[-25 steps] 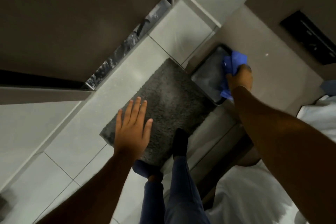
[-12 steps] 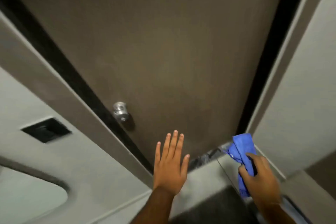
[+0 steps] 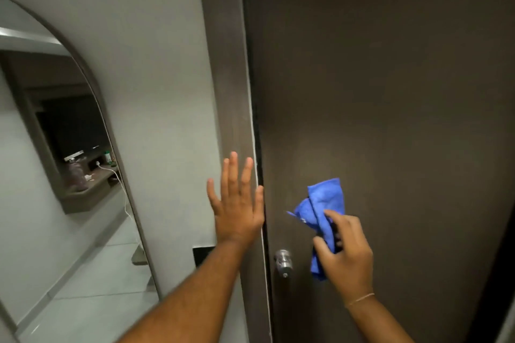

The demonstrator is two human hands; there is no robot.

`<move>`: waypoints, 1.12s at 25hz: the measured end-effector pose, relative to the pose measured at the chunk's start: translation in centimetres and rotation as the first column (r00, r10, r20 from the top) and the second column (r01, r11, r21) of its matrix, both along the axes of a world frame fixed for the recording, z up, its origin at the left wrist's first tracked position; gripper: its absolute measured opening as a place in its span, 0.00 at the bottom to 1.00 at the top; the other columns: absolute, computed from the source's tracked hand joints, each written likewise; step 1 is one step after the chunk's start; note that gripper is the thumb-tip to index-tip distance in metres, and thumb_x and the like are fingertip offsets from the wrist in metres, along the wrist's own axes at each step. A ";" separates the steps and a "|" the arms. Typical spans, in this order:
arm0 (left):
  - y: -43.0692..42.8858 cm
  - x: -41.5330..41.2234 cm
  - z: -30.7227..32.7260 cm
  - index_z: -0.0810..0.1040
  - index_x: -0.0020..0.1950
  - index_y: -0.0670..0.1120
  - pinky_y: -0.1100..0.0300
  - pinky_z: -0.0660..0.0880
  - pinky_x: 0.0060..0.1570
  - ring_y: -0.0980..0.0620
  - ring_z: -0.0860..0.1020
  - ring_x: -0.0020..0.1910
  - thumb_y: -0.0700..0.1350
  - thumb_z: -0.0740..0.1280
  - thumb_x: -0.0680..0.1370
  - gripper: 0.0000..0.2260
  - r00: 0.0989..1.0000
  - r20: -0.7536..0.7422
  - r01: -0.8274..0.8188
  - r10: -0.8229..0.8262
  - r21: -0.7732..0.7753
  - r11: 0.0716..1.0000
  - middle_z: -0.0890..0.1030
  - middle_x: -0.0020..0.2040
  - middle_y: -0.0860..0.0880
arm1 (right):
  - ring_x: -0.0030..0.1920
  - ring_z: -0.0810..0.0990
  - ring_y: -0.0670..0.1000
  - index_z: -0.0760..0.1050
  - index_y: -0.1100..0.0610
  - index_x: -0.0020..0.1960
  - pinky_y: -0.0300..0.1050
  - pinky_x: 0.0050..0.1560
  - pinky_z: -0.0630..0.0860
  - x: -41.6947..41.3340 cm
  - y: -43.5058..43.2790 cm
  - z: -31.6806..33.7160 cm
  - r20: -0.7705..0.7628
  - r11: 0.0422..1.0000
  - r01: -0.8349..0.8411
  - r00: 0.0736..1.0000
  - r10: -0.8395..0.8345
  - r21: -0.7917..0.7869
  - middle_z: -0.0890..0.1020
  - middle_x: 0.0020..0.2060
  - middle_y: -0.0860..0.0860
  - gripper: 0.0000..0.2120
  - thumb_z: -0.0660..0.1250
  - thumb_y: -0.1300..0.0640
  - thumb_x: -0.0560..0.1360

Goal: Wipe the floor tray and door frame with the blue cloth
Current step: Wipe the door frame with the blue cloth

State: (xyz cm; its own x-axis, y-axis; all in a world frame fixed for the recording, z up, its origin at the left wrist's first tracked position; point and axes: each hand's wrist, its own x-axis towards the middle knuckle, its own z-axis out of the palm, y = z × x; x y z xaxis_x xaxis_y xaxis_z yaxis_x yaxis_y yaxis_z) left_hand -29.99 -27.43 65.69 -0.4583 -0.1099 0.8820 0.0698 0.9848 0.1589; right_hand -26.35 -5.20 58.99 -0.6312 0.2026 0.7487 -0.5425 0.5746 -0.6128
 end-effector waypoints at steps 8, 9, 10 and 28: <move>-10.8 -8.0 8.9 0.55 0.89 0.53 0.36 0.52 0.85 0.45 0.53 0.89 0.48 0.55 0.87 0.29 0.987 -0.154 -0.027 0.046 0.121 0.992 0.52 0.90 0.50 | 0.48 0.79 0.48 0.78 0.50 0.75 0.38 0.44 0.77 -7.3 -15.6 0.6 -0.195 0.933 -0.112 0.963 0.187 0.341 0.77 0.52 0.45 0.32 0.72 0.54 0.70; -11.1 -8.8 8.5 0.53 0.90 0.54 0.36 0.50 0.85 0.44 0.51 0.89 0.49 0.55 0.87 0.30 0.985 -0.162 -0.042 0.053 0.070 0.997 0.49 0.90 0.52 | 0.48 0.78 0.48 0.78 0.51 0.75 0.39 0.44 0.76 -8.4 -16.5 -0.5 -0.237 0.912 -0.082 0.953 0.190 0.402 0.77 0.52 0.45 0.31 0.73 0.54 0.71; -11.5 -9.7 8.1 0.51 0.90 0.55 0.37 0.48 0.85 0.43 0.50 0.89 0.50 0.54 0.87 0.30 0.982 -0.177 -0.054 0.058 0.031 0.998 0.47 0.90 0.53 | 0.47 0.78 0.48 0.80 0.53 0.74 0.41 0.44 0.76 -9.5 -17.1 -1.8 -0.280 0.890 -0.045 0.941 0.190 0.454 0.76 0.52 0.46 0.29 0.74 0.53 0.72; -12.5 -10.8 7.5 0.55 0.89 0.52 0.39 0.51 0.86 0.46 0.53 0.89 0.44 0.59 0.86 0.31 0.941 -0.334 -0.060 0.049 -0.022 0.998 0.54 0.90 0.53 | 0.88 0.51 0.54 0.53 0.44 0.87 0.59 0.87 0.44 -14.0 -17.3 0.0 -0.512 0.721 0.345 0.859 0.016 0.601 0.54 0.87 0.52 0.31 0.55 0.39 0.87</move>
